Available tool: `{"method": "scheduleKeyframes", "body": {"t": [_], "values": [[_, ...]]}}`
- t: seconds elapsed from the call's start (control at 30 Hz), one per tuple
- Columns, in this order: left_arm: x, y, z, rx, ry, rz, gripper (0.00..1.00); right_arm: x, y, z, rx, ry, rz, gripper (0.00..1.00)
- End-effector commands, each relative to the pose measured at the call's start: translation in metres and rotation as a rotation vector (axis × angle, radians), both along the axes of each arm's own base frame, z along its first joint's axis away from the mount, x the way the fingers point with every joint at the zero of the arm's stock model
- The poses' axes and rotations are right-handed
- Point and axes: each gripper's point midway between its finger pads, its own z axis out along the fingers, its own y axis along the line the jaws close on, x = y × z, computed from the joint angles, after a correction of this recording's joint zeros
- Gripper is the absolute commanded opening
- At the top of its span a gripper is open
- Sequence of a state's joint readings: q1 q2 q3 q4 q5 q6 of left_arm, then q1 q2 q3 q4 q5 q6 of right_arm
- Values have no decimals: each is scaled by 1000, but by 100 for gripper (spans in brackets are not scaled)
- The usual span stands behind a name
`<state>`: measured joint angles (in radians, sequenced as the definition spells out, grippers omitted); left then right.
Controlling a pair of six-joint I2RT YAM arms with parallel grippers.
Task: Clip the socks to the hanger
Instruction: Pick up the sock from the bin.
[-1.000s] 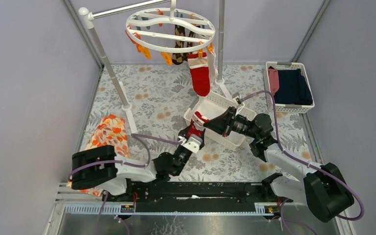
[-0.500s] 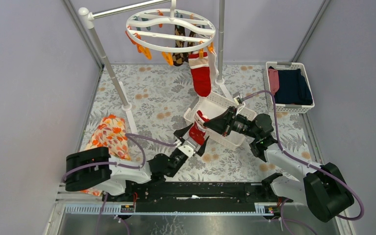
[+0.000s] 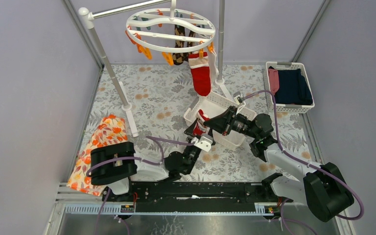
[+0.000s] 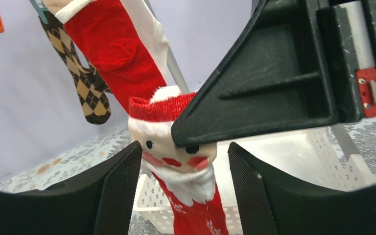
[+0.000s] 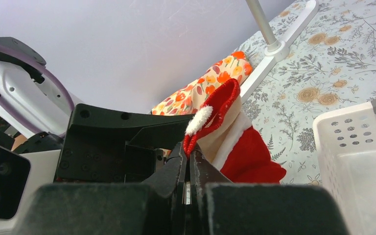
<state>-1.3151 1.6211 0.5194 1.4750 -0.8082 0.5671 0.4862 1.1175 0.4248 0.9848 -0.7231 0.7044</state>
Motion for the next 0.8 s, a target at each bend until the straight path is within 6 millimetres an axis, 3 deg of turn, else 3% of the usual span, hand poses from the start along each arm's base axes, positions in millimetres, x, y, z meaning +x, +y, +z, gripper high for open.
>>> {"method": "scheduleKeyframes", "body": {"t": [0.0,0.23,0.3,0.4,0.43,0.6,0.7,0.77], "values": [[8,11,17,-80,-16,120,65,0,1,22,41,-60,-2,2],[9,19,14,-83,-1,143,25,-2,1,23,44,-69,6,3],[7,21,16,-93,-3,127,14,-4,1,24,45,-70,15,8],[1,24,15,-96,7,77,2,-10,3,26,38,-101,51,53],[-2,24,16,-96,15,49,1,-10,3,26,35,-107,53,62],[-29,19,0,-67,119,-218,0,-15,-3,25,-29,-216,41,82],[-50,16,4,-123,257,-510,0,-27,-7,26,-56,-345,65,98],[-67,22,7,-143,300,-711,0,-35,-12,29,-54,-448,50,100]]}}
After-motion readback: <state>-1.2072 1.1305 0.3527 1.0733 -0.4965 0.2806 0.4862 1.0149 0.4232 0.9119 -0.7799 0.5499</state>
